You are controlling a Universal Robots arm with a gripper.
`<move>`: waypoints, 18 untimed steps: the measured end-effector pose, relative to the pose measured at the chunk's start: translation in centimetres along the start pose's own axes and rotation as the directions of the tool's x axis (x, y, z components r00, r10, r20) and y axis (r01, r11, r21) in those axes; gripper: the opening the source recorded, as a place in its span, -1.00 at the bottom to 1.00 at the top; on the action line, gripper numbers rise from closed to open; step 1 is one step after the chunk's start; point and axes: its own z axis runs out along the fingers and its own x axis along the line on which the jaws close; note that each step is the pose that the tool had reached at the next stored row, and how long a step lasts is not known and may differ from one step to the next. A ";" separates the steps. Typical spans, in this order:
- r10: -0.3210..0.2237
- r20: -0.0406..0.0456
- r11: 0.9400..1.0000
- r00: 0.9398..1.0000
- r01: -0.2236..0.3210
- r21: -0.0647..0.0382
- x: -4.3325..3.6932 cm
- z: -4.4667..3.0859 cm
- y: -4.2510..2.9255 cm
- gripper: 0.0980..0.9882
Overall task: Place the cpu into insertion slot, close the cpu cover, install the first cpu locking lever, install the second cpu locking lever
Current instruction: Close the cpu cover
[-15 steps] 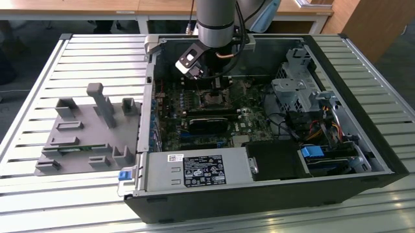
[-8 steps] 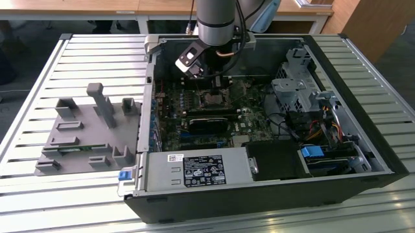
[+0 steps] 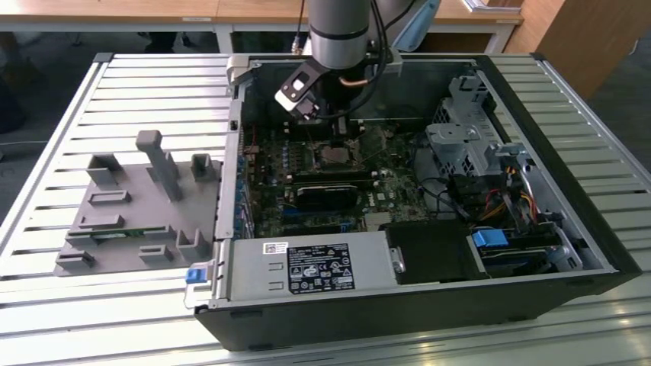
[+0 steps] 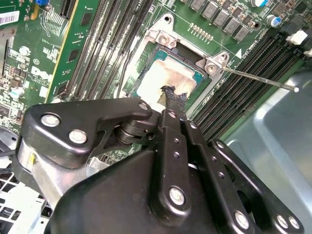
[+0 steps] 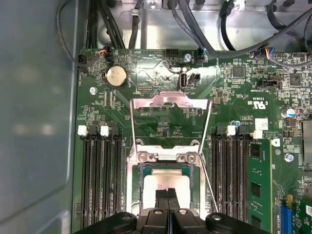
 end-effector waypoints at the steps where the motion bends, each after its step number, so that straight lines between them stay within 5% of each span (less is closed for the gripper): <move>1: 0.000 0.000 1.000 1.000 0.000 0.000 0.00 -0.05 0.00 -0.98; 18: 0.000 0.000 1.000 1.000 0.000 0.002 -0.57 -0.80 0.15 -0.98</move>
